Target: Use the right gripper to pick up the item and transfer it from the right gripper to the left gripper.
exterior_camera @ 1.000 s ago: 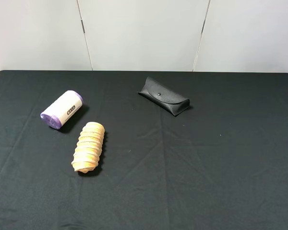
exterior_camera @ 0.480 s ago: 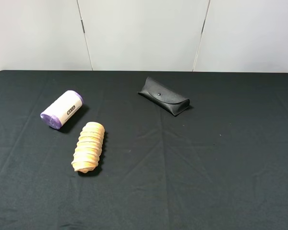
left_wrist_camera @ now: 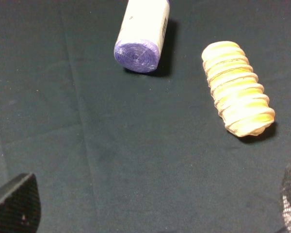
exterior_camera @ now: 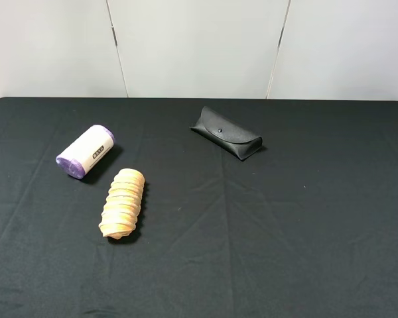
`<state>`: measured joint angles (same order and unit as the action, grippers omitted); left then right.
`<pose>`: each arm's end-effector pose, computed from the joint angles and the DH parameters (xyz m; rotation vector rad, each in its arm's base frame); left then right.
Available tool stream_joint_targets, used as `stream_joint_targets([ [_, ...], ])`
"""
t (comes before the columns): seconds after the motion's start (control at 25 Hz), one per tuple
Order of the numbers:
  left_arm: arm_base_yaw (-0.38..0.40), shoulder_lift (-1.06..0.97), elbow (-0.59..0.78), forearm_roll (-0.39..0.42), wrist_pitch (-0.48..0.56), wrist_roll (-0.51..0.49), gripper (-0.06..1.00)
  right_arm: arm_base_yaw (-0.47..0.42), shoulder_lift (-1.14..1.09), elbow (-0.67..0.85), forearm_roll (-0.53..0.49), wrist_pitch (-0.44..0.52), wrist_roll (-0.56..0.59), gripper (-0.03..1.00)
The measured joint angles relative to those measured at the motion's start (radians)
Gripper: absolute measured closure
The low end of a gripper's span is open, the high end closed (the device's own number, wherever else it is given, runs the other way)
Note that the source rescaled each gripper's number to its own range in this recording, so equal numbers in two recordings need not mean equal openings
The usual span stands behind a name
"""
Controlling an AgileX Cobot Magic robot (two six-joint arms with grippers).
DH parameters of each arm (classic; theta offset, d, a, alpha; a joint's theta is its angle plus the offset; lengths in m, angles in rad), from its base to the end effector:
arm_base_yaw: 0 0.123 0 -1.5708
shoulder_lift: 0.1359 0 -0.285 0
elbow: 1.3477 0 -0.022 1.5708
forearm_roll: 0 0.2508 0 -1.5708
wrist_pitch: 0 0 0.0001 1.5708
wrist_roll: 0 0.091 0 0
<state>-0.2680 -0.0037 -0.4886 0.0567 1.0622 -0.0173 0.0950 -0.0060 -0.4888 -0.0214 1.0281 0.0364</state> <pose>-0.0029 0.0055 0.2741 0.2544 2.0381 -0.1093 -0.0030 -0.0020 0.2768 -0.0586 2.0163 0.0580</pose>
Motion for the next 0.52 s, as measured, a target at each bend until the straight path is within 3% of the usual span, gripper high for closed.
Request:
stream_joint_targets([
  [0.2,0.036,0.0,0.0,0.001,0.0,0.0,-0.02,0.0,0.0,0.0,0.0,0.0,0.0,-0.03],
  [0.52,0.221,0.0,0.0,0.001,0.0,0.0,-0.02,0.0,0.0,0.0,0.0,0.0,0.0,-0.03],
])
